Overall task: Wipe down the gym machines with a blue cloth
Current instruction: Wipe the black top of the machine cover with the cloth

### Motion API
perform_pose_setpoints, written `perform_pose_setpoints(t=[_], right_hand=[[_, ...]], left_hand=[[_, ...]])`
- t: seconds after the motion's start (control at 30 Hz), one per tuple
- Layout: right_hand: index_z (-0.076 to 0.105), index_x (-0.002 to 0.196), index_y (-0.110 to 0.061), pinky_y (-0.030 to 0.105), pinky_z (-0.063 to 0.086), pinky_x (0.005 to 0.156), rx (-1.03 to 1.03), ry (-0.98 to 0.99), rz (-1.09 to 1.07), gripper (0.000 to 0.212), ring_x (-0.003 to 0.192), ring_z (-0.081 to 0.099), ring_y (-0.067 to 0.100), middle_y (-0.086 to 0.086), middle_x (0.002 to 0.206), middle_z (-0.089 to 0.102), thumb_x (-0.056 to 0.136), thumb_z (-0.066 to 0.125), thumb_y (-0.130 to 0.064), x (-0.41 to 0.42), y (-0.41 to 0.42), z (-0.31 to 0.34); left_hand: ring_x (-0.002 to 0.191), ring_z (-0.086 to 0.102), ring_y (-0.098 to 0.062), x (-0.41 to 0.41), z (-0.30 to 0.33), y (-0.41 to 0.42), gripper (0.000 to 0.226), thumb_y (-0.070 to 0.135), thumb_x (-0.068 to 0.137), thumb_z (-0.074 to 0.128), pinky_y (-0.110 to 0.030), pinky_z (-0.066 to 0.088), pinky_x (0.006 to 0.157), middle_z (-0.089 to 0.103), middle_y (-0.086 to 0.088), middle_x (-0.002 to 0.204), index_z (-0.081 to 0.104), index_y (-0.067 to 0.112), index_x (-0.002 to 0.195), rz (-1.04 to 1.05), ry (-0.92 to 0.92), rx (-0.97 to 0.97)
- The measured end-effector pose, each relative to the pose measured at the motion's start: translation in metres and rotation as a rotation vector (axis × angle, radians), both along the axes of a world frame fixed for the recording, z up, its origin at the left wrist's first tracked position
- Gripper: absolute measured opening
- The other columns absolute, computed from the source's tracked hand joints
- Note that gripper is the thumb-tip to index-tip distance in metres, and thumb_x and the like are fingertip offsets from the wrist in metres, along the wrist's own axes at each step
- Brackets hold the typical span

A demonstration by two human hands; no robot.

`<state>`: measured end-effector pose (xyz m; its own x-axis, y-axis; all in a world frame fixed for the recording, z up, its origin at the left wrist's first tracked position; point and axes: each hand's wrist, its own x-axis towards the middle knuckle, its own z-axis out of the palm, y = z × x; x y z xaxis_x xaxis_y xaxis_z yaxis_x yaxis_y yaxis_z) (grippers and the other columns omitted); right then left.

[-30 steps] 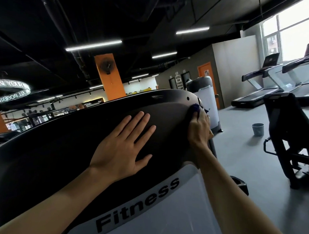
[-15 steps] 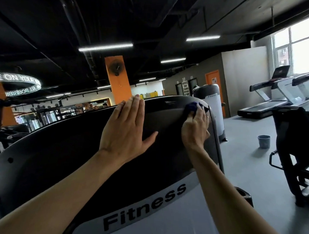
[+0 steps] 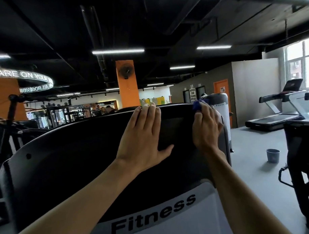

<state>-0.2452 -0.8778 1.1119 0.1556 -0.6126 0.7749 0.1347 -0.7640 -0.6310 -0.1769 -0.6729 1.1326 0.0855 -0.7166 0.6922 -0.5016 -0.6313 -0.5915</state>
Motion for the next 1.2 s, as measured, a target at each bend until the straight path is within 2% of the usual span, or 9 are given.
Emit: perform_pose_setpoints(t=[0.1,0.2,0.3,0.57,0.67,0.83,0.97,1.13,1.2], right_hand=[[0.044,0.147,-0.028,0.051,0.019,0.118,0.107,0.007,0.011,0.058,0.151,0.025,0.023,-0.003,0.158,0.040,0.091,0.031,-0.037,0.004,0.033,0.007],[0.042,0.152,-0.027,0.036,0.016,0.118,-0.358,0.106,-0.030,0.055,0.157,0.011,0.015,-0.010,0.164,0.033,0.100,0.030,-0.035,0.009,0.085,-0.012],[0.040,0.154,-0.024,0.034,0.021,0.116,-0.541,0.167,-0.065,0.051,0.156,0.015,0.015,-0.006,0.165,0.032,0.106,0.032,-0.038,0.001,0.055,-0.020],[0.027,0.160,-0.033,0.045,0.012,0.125,0.248,-0.008,-0.028,0.065,0.155,0.017,0.021,-0.005,0.167,0.027,0.097,0.024,-0.049,0.004,0.044,-0.031],[0.020,0.163,-0.031,0.029,0.003,0.124,0.055,0.004,-0.080,0.058,0.158,0.000,0.011,-0.015,0.170,0.013,0.106,0.027,-0.041,0.010,0.094,-0.080],[0.024,0.162,-0.022,0.036,0.017,0.125,-0.045,0.058,-0.079,0.056,0.159,0.003,0.015,-0.015,0.171,0.012,0.109,0.038,-0.026,0.005,0.120,-0.160],[0.021,0.163,-0.022,0.007,0.000,0.118,-0.079,0.149,-0.106,0.057,0.158,-0.002,0.012,-0.015,0.170,0.006,0.108,0.032,-0.031,-0.001,0.110,-0.115],[0.032,0.160,-0.023,0.025,0.013,0.121,-0.128,0.150,-0.102,0.054,0.158,0.009,0.016,-0.009,0.168,0.024,0.107,0.031,-0.032,0.001,0.068,-0.018],[0.032,0.160,-0.024,0.016,0.010,0.119,-0.144,0.127,-0.089,0.053,0.158,0.009,0.015,-0.010,0.168,0.026,0.108,0.031,-0.033,0.005,0.069,-0.022]], left_hand=[[0.159,0.006,-0.040,-0.001,-0.001,-0.002,0.114,0.084,0.093,0.009,-0.052,0.006,0.129,0.004,-0.029,0.170,0.002,-0.008,0.161,-0.015,0.010,-0.021],[0.160,-0.003,-0.040,0.002,-0.006,-0.001,0.105,0.074,0.093,-0.011,-0.052,-0.002,0.130,-0.007,-0.030,0.169,-0.009,-0.007,0.160,0.000,-0.023,-0.009],[0.159,-0.009,-0.043,0.003,-0.014,0.003,0.112,0.081,0.095,0.004,-0.054,0.001,0.129,-0.009,-0.033,0.167,-0.003,-0.009,0.160,-0.041,0.022,-0.004],[0.155,-0.018,-0.049,0.001,-0.018,0.007,0.119,0.086,0.092,0.008,-0.057,-0.001,0.128,-0.020,-0.036,0.164,-0.015,-0.013,0.156,-0.025,0.018,0.014],[0.152,-0.022,-0.054,0.004,-0.020,0.010,0.123,0.090,0.087,0.004,-0.064,-0.005,0.125,-0.025,-0.035,0.163,-0.016,-0.009,0.157,-0.035,-0.011,0.105],[0.147,-0.028,-0.059,0.011,-0.021,0.014,0.127,0.097,0.078,-0.002,-0.078,-0.005,0.115,-0.028,-0.028,0.165,-0.019,0.000,0.160,-0.050,-0.118,0.282],[0.147,-0.029,-0.059,0.014,-0.023,0.013,0.125,0.096,0.080,0.002,-0.078,-0.002,0.115,-0.024,-0.026,0.167,-0.015,0.003,0.162,-0.060,-0.138,0.285],[0.149,-0.028,-0.056,0.012,-0.026,0.010,0.124,0.094,0.083,0.007,-0.075,-0.002,0.117,-0.021,-0.025,0.168,-0.010,0.000,0.162,-0.049,-0.146,0.246],[0.149,-0.027,-0.056,0.013,-0.027,0.010,0.123,0.094,0.084,0.007,-0.075,-0.003,0.117,-0.021,-0.026,0.168,-0.009,0.000,0.162,-0.055,-0.150,0.229]])
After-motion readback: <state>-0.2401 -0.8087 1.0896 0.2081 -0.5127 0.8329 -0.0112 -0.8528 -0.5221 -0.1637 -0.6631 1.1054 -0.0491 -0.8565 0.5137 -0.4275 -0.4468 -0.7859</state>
